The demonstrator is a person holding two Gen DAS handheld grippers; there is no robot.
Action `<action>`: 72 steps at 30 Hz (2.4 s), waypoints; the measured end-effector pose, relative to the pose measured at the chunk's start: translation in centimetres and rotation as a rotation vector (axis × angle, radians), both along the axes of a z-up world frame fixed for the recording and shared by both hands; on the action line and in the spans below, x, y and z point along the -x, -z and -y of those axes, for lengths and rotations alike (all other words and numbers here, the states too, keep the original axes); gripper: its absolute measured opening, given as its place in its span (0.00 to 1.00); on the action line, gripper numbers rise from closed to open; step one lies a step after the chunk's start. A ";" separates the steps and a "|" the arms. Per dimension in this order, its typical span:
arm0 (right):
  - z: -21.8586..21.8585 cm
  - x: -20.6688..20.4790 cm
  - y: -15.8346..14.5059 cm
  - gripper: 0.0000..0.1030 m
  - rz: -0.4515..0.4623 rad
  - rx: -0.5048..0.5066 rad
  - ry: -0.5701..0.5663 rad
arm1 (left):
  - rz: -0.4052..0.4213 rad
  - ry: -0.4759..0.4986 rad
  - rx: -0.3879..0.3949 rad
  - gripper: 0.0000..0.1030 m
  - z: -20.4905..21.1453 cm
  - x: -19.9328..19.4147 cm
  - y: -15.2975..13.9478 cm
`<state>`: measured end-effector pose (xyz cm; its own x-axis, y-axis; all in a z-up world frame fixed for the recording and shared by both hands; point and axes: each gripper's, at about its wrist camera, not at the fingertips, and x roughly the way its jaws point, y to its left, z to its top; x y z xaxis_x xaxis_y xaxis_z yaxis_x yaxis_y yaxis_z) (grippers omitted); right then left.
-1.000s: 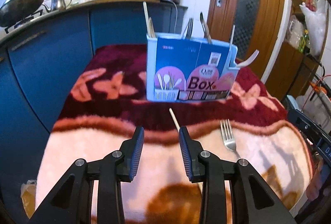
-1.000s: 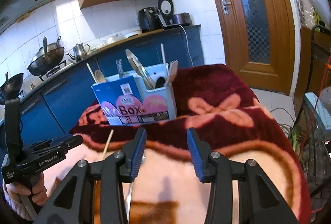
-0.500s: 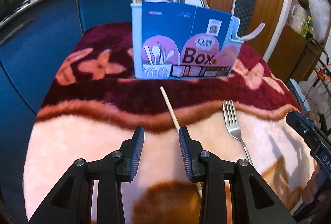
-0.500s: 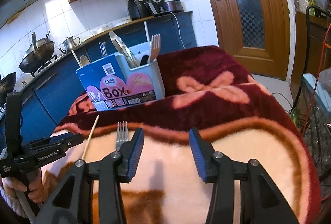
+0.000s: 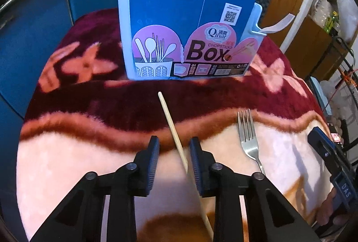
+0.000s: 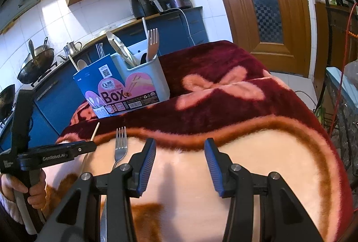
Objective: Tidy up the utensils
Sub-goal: 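Grasp the wooden chopstick with the left tool while the right grasps the silver fork, then lift the chopstick toward the box with the left tool while the right carries the fork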
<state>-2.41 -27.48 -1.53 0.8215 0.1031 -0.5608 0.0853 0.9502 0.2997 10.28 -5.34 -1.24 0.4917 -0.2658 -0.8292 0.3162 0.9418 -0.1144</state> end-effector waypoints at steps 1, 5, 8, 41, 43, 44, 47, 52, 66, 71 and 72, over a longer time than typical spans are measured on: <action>0.0 0.0 0.1 0.47 -0.001 -0.002 0.000 | -0.009 0.000 0.005 0.22 0.0 -0.3 0.0; 0.2 -0.1 0.2 0.47 -0.005 -0.009 -0.001 | -0.047 0.002 0.016 0.15 0.1 -1.0 0.1; 0.2 -0.1 0.3 0.47 -0.005 -0.009 -0.003 | -0.069 0.007 0.038 0.08 -0.1 -1.4 0.0; -7.3 -6.7 0.3 0.47 -0.178 0.103 -0.257 | 0.175 -0.087 0.273 0.04 -8.0 3.4 -3.1; -7.2 -7.4 0.4 0.47 -0.191 0.083 -0.275 | 0.176 -0.085 0.282 0.04 -8.1 3.4 -3.1; -7.3 -7.6 0.4 0.47 -0.190 0.082 -0.280 | 0.175 -0.082 0.287 0.04 -8.1 3.4 -3.1; -7.3 -8.5 0.3 0.42 -0.198 0.066 -0.320 | 0.175 -0.064 0.306 0.04 -8.1 3.3 -3.2; -6.8 -10.1 0.6 0.36 -0.227 0.026 -0.366 | 0.181 -0.054 0.321 0.04 -7.9 3.4 -3.4; -6.7 -8.8 -0.4 0.12 -0.184 -0.043 -0.410 | 0.225 -0.054 0.329 0.04 -7.3 3.4 -4.7; -6.8 -6.7 -2.8 0.04 -0.065 -0.019 -0.379 | 0.259 -0.052 0.342 0.04 -7.0 3.1 -5.6; -6.7 -6.2 -3.3 0.04 -0.036 -0.012 -0.367 | 0.273 -0.054 0.344 0.04 -6.9 3.0 -5.9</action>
